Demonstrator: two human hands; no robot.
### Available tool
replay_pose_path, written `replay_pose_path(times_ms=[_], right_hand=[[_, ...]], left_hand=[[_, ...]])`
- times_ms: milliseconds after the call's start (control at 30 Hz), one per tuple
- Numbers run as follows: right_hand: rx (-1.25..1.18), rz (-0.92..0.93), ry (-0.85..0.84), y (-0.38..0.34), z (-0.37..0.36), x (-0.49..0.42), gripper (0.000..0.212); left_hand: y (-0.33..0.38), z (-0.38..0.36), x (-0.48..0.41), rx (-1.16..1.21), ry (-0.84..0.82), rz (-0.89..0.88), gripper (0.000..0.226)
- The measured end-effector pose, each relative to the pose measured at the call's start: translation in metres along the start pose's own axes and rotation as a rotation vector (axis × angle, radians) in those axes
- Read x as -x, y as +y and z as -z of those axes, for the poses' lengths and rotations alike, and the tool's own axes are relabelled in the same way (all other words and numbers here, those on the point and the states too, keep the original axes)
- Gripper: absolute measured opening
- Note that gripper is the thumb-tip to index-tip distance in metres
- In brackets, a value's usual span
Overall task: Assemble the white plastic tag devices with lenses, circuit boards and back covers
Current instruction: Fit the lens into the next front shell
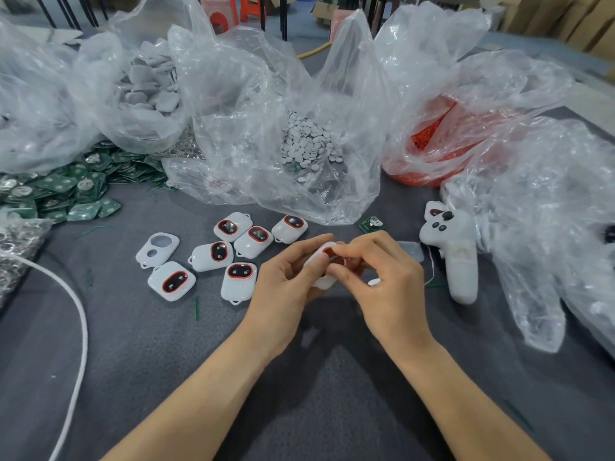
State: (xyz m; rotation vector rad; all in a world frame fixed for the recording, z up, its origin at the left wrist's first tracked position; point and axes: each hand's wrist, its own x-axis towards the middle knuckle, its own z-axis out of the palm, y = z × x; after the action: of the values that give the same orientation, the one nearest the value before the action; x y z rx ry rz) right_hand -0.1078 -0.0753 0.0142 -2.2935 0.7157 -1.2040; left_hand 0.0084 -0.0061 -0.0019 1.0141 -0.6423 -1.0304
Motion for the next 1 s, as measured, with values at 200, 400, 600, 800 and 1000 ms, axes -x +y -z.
replay_pose_path(times_ms=[200,400,600,800,1000], right_hand=[[-0.383,-0.259,-0.062,-0.004,-0.001,-0.007,0.024],[-0.698,-0.535,-0.136,0.0,-0.002,-0.007,0.034],[-0.856,-0.659,-0.238,0.002,-0.003,-0.007,0.045],[-0.813,-0.632,-0.215,0.003,-0.001,-0.007,0.039],[-0.827,-0.567,-0.207,-0.002,0.0,-0.009,0.027]], left_hand=[[0.009,-0.001,-0.001,0.28,-0.043,0.099,0.029],[0.011,-0.005,0.001,0.382,-0.018,0.11,0.024],[0.011,-0.005,0.001,0.376,-0.042,0.14,0.023],[0.012,-0.006,0.0,0.363,-0.03,0.154,0.024],[0.013,-0.007,0.001,0.337,-0.033,0.142,0.031]])
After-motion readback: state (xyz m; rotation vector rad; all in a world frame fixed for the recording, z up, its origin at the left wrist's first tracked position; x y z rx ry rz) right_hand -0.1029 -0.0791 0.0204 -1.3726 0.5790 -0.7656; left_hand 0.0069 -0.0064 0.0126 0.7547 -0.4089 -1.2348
